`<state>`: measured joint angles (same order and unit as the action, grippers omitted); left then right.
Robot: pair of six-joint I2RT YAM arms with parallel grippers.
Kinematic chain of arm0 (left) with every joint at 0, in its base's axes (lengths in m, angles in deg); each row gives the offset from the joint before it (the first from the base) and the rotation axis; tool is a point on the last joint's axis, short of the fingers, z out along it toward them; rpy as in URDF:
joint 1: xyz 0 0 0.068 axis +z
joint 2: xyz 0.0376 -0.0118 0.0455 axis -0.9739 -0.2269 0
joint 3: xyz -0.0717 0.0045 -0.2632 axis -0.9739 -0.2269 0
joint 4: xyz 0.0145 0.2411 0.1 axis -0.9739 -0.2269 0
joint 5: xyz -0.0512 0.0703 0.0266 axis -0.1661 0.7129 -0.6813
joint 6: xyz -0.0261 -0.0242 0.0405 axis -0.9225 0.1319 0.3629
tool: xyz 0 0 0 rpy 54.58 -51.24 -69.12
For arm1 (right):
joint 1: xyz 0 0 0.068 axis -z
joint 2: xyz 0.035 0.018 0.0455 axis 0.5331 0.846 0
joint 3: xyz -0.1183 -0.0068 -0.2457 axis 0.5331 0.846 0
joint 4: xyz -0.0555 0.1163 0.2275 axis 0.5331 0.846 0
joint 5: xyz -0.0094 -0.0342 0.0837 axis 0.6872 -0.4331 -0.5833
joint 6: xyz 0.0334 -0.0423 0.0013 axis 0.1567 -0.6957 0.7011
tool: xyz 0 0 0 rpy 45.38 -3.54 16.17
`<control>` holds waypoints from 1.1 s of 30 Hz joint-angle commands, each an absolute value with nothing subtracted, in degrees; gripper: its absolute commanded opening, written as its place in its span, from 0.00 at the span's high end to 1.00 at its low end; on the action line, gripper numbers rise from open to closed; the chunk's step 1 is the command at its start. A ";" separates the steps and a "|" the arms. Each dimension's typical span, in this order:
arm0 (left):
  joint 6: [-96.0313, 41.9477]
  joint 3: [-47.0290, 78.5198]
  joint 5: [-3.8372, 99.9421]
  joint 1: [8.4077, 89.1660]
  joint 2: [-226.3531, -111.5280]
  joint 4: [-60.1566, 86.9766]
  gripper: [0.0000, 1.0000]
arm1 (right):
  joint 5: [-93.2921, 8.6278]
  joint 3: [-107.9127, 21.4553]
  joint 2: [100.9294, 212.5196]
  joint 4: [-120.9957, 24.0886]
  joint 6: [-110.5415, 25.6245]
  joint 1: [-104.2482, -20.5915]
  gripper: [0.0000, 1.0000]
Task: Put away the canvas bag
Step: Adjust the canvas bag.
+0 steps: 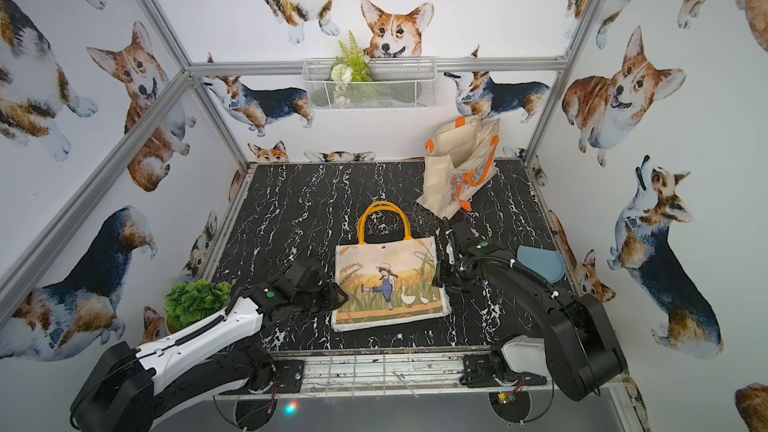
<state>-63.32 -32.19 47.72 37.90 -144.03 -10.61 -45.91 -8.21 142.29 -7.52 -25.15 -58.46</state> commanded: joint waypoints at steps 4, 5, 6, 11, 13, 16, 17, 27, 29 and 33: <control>-62.98 -33.09 47.34 38.04 -146.29 -8.90 0.45 | -48.02 -3.57 144.23 -11.95 -23.63 -58.50 0.45; -62.86 -33.14 47.06 38.12 -146.71 -8.55 0.45 | -48.96 -2.86 144.23 -12.91 -23.04 -58.50 0.45; -62.75 -33.27 46.92 38.09 -147.05 -8.27 0.45 | -49.78 -2.34 144.23 -13.66 -22.49 -58.50 0.45; -62.69 -33.26 46.71 38.07 -149.00 -6.70 0.45 | -52.69 -0.02 143.70 -16.62 -20.17 -58.50 0.45; -62.65 -33.15 46.65 38.11 -149.77 -5.95 0.45 | -53.31 0.68 143.07 -17.14 -19.51 -58.50 0.46; -61.87 -32.17 46.67 38.11 -151.67 -5.54 0.45 | -53.89 1.76 141.44 -17.53 -18.25 -58.50 0.46; -61.44 -31.75 46.66 38.22 -152.33 -5.63 0.45 | -53.99 2.04 140.93 -17.59 -17.89 -58.50 0.46; -58.64 -27.48 46.90 39.00 -156.17 -8.48 0.50 | -54.94 6.04 137.44 -18.93 -15.42 -58.59 0.46; -58.51 -27.41 46.86 39.09 -155.93 -8.78 0.50 | -54.88 6.75 137.41 -19.20 -15.42 -58.60 0.47; -58.19 -27.39 47.34 39.18 -154.66 -10.87 0.50 | -52.30 5.74 136.72 -16.23 -16.43 -58.45 0.46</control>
<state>-58.84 -27.82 47.29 39.00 -155.64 -9.16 -55.46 6.06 136.87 -21.20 -16.60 -58.46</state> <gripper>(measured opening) 0.495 0.534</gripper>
